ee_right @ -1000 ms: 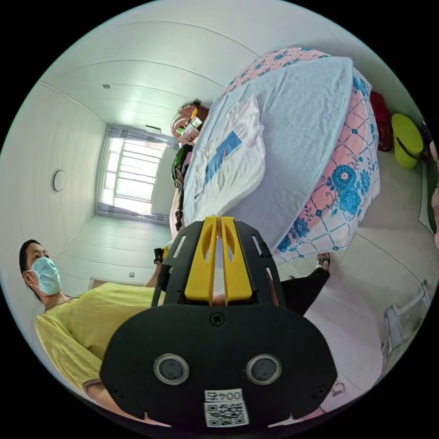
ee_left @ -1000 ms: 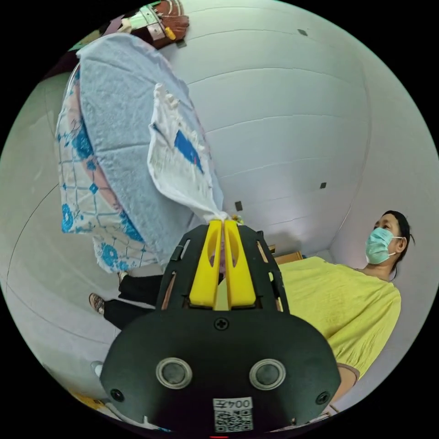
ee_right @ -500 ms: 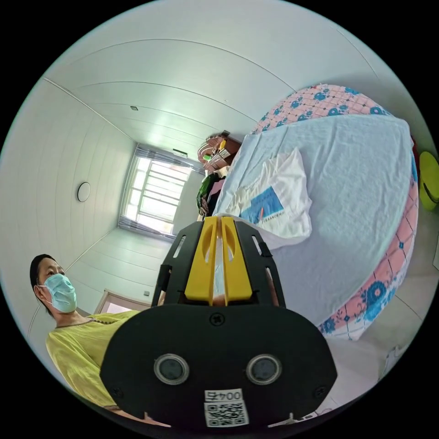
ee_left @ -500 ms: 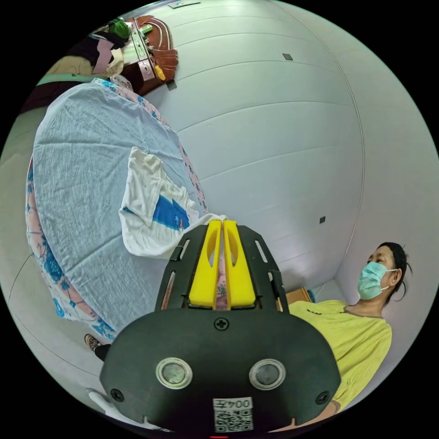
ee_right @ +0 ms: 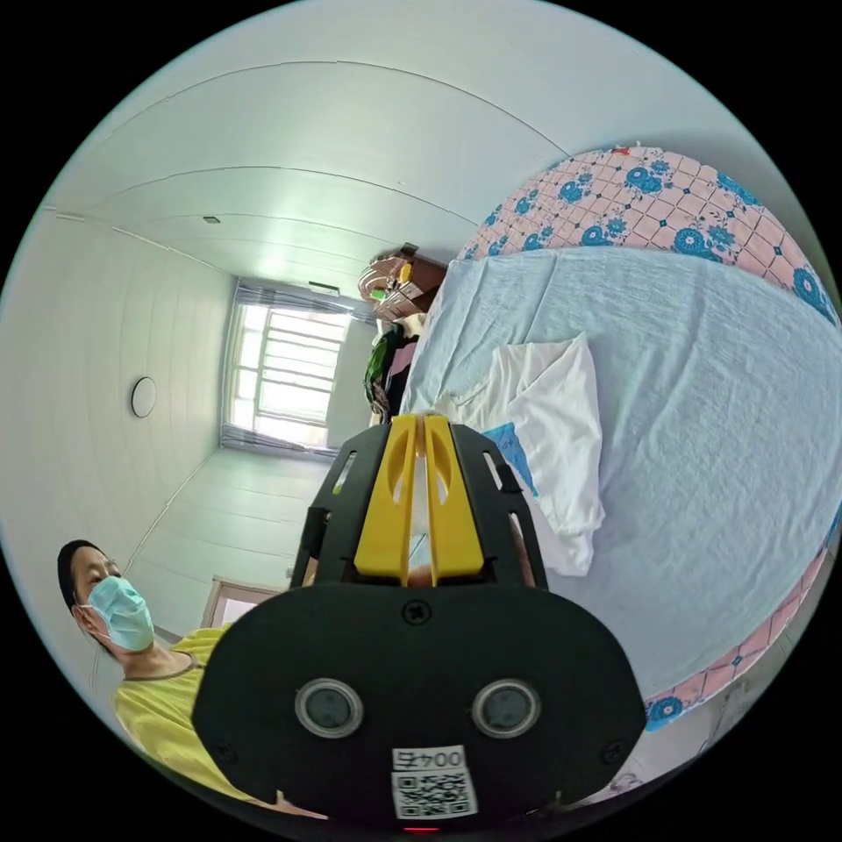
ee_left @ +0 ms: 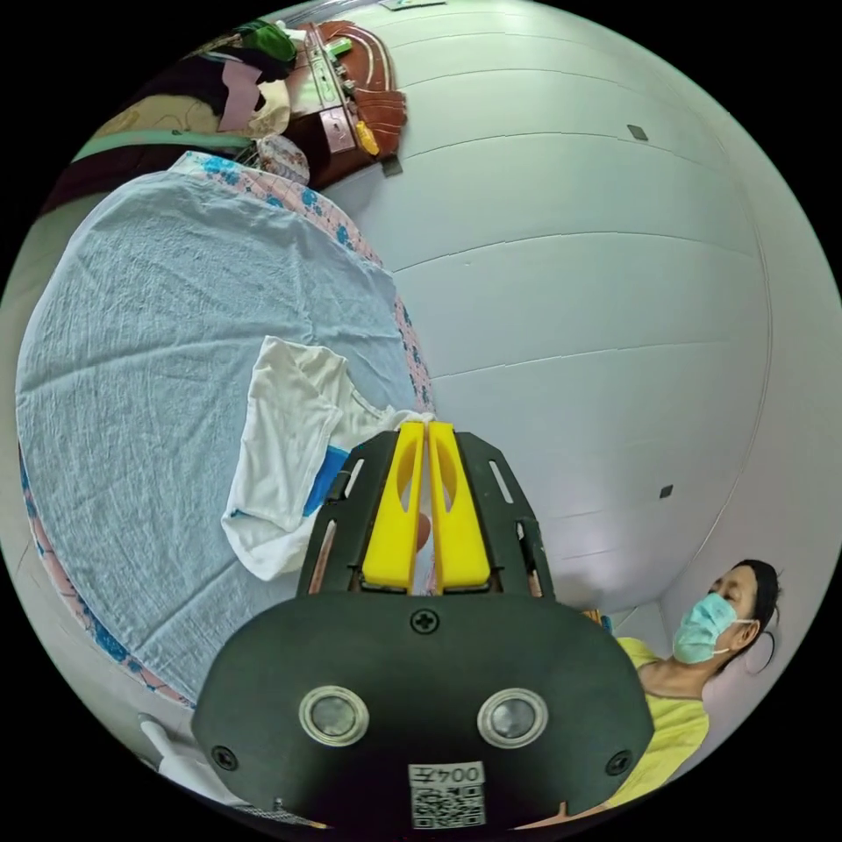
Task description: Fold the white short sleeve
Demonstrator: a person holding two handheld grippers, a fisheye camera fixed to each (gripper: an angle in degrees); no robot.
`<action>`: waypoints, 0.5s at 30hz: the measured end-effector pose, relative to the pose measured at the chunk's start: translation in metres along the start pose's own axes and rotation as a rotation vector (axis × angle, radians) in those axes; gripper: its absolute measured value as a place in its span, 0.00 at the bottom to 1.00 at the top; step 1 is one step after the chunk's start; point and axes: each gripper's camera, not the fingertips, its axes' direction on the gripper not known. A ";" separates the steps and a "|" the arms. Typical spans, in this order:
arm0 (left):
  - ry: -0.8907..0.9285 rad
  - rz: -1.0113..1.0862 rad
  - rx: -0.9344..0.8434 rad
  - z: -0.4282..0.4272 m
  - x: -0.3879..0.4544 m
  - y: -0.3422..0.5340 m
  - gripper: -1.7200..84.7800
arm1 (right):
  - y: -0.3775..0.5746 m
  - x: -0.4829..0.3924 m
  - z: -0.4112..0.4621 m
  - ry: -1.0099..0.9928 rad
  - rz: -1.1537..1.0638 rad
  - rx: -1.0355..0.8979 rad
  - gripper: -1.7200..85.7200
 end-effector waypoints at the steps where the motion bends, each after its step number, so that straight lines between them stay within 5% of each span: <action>1: -0.012 -0.021 -0.005 0.010 -0.004 -0.016 0.03 | -0.016 0.012 0.010 0.013 0.018 -0.007 0.02; 15: -0.067 -0.258 -0.064 0.133 -0.106 -0.146 0.03 | -0.136 0.180 0.137 0.139 0.357 -0.016 0.05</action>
